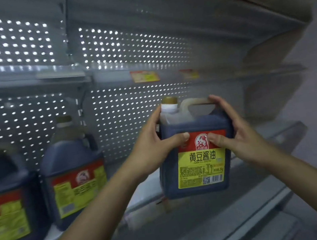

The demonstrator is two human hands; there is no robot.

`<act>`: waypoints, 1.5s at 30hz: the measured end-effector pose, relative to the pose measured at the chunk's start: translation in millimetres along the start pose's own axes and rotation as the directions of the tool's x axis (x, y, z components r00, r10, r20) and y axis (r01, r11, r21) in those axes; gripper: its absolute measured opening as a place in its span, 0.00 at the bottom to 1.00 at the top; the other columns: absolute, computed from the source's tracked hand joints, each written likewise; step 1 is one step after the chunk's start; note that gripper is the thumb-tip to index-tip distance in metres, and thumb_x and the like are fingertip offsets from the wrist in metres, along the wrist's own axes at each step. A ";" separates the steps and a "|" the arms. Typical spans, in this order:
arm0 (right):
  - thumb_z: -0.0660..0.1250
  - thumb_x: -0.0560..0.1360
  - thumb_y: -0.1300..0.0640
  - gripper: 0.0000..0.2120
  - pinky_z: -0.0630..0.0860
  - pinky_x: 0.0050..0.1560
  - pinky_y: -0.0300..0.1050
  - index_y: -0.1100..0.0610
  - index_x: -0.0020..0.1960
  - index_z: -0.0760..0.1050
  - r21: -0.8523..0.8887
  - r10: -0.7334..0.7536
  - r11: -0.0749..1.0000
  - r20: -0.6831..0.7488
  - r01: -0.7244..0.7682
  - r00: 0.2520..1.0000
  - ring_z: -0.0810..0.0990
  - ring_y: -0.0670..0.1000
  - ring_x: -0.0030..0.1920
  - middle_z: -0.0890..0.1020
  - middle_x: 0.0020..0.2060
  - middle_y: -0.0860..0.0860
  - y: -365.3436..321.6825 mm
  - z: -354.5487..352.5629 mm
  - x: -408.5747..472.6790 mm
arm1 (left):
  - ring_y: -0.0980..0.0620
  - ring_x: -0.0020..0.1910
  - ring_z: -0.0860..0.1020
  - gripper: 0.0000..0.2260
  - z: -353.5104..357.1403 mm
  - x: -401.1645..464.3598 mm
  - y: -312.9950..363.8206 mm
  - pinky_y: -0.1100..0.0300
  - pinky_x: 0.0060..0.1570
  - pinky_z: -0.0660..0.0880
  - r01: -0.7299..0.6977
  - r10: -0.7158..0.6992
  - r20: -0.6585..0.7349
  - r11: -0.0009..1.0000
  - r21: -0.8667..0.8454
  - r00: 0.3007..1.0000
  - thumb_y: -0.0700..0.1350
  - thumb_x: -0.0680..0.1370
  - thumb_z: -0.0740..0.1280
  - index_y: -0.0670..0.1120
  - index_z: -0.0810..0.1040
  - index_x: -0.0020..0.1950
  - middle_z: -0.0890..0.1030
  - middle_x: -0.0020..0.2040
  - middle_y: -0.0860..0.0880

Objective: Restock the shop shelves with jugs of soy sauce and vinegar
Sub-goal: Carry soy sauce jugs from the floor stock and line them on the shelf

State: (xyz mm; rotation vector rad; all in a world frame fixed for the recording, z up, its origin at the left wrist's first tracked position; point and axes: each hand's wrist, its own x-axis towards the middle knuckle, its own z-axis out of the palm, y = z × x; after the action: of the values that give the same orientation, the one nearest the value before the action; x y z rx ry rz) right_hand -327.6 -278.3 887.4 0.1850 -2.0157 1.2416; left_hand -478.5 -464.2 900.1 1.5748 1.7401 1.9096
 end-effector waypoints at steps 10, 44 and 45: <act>0.72 0.76 0.65 0.39 0.84 0.55 0.53 0.39 0.78 0.61 0.111 -0.106 0.990 0.234 0.082 0.966 0.77 0.52 0.69 0.65 0.76 0.42 75.7 53.7 95.9 | 0.60 0.58 0.82 0.28 -59.2 6.7 -36.1 0.60 0.51 0.83 0.107 -0.048 -0.252 0.968 0.227 0.967 0.41 0.76 0.76 0.55 0.71 0.72 0.81 0.60 0.57; 0.72 0.78 0.51 0.40 0.84 0.55 0.52 0.24 0.76 0.51 -0.076 -0.220 0.962 0.355 0.263 0.908 0.81 0.47 0.58 0.59 0.72 0.40 132.7 103.2 118.8 | 0.82 0.61 0.63 0.29 -64.8 -5.2 -71.0 0.79 0.54 0.71 0.190 0.154 -0.373 0.652 0.734 0.915 0.42 0.79 0.72 0.65 0.69 0.75 0.60 0.67 0.69; 0.72 0.78 0.50 0.40 0.84 0.56 0.52 0.24 0.76 0.52 -0.078 -0.213 0.964 0.350 0.255 0.912 0.81 0.47 0.57 0.60 0.71 0.40 131.2 103.6 118.1 | 0.84 0.61 0.61 0.30 -66.0 -6.1 -72.1 0.82 0.54 0.68 0.182 0.162 -0.355 0.626 0.758 0.921 0.44 0.78 0.74 0.63 0.69 0.76 0.56 0.66 0.76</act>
State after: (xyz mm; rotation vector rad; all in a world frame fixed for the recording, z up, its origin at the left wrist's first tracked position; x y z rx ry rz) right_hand -527.7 -265.4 846.3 0.6010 -2.2741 0.9801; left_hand -561.0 -488.1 853.1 1.3696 3.0711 1.5867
